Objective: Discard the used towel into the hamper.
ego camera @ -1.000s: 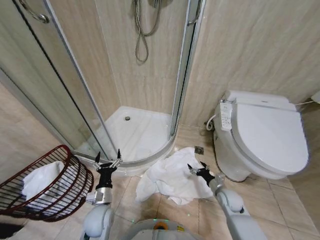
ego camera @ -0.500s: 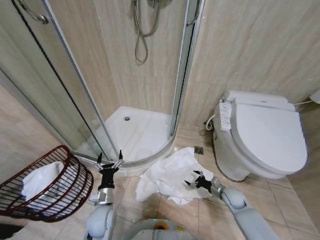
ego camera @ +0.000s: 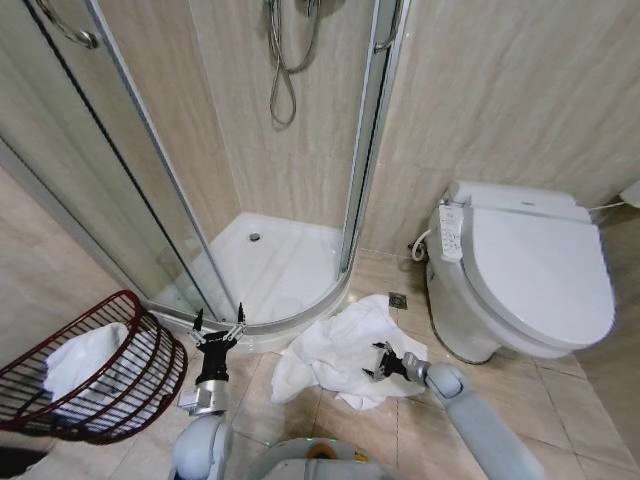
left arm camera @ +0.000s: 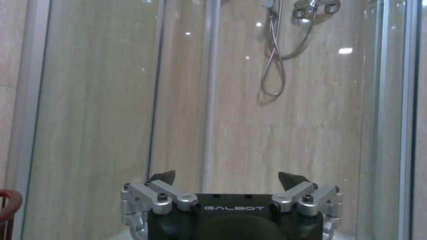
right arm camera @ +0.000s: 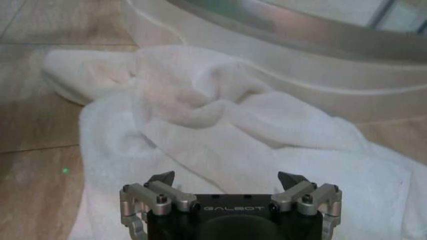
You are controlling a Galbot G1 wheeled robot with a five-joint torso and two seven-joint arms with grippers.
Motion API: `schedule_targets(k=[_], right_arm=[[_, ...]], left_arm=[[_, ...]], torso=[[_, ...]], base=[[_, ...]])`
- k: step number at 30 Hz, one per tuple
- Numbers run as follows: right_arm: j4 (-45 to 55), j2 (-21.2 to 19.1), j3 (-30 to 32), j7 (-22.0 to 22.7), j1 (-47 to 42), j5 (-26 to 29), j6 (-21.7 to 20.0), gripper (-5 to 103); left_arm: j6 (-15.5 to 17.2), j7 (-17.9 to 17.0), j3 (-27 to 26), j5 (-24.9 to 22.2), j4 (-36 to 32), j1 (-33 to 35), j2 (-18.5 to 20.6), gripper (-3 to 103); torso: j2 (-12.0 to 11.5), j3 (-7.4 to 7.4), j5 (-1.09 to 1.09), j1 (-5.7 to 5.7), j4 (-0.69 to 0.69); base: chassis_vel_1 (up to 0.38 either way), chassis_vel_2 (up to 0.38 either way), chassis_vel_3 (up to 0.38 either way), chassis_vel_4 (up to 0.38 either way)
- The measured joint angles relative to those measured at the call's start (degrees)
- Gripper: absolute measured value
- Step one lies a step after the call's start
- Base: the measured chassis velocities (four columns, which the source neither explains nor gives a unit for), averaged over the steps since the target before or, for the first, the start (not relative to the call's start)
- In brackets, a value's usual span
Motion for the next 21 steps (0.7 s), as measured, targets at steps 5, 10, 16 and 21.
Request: schedule_targets(k=[5, 10, 16, 21], right_arm=[[-8.9, 3.2, 1.8, -1.1, 4.5, -2.1, 3.1, 100], [-12.6, 4.9, 3.0, -1.1, 7.1, -2.7, 3.9, 100], [-16.9, 7.7, 5.4, -0.6, 9.4, -3.8, 4.7, 100], [-19.9, 9.7, 7.4, -0.5, 10.9, -5.0, 5.1, 100]], left_arm=[[0.0, 0.0, -0.2, -0.2, 0.7, -0.5, 0.0, 100], [0.0, 0.0, -0.2, -0.3, 0.7, -0.7, 0.0, 100], [0.2, 0.0, -0.6, -0.9, 0.6, -0.8, 0.5, 100], [0.2, 0.0, -0.6, -1.0, 0.5, -0.8, 0.5, 100]], torso=[[0.0, 0.01, 0.00, 0.00, 0.00], [0.0, 0.02, -0.01, 0.00, 0.01], [0.0, 0.02, 0.00, 0.00, 0.00], [0.0, 0.03, 0.00, 0.00, 0.00]], base=[[0.000, 0.000, 0.000, 0.000], [0.000, 0.000, 0.000, 0.000], [0.000, 0.000, 0.000, 0.000], [0.000, 0.000, 0.000, 0.000]])
